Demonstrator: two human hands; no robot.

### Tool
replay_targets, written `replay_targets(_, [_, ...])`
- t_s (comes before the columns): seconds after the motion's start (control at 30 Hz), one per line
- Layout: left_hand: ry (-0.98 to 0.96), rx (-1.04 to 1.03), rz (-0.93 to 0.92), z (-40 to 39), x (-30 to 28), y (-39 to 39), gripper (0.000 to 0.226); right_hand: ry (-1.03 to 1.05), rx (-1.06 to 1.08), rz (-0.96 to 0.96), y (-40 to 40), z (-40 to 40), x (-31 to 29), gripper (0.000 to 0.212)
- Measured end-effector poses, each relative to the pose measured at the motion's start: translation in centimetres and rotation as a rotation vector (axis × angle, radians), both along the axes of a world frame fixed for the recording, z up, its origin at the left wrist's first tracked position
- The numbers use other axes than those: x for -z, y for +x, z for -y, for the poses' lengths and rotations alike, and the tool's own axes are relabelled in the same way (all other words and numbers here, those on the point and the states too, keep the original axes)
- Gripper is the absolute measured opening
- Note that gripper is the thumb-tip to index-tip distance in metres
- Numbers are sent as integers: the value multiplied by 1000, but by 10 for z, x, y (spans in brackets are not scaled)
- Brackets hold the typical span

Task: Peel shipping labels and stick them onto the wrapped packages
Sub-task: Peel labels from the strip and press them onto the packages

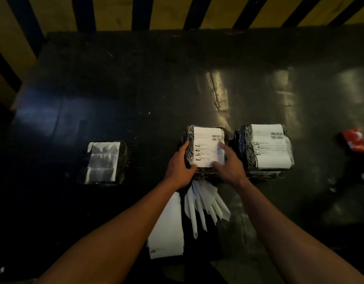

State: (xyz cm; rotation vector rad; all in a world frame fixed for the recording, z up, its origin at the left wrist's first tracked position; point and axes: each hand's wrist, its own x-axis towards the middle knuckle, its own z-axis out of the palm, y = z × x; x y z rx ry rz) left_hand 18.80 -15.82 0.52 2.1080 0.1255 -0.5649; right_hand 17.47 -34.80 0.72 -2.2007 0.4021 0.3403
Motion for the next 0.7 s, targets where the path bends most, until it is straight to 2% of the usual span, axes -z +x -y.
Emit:
replay_targets(0.1, [41, -13, 23, -13, 2, -12, 96, -87, -103, 44, -9, 0, 0, 75])
replay_targets(0.23, [113, -53, 75, -49, 4, -40, 83, -257, -254, 259, -40, -11, -1, 69])
replay_targets(0.37, [181, -128, 143, -99, 12, -85, 67, -147, -321, 373, -87, -35, 4, 50])
replay_targets(0.53, [252, -142, 30, -138, 26, -149, 58, -34, -344, 119, -144, -78, 33, 38])
replay_targets(0.7, [257, -98, -127, -137, 43, -185, 66, -42, -270, -37, -173, -114, 56, 36])
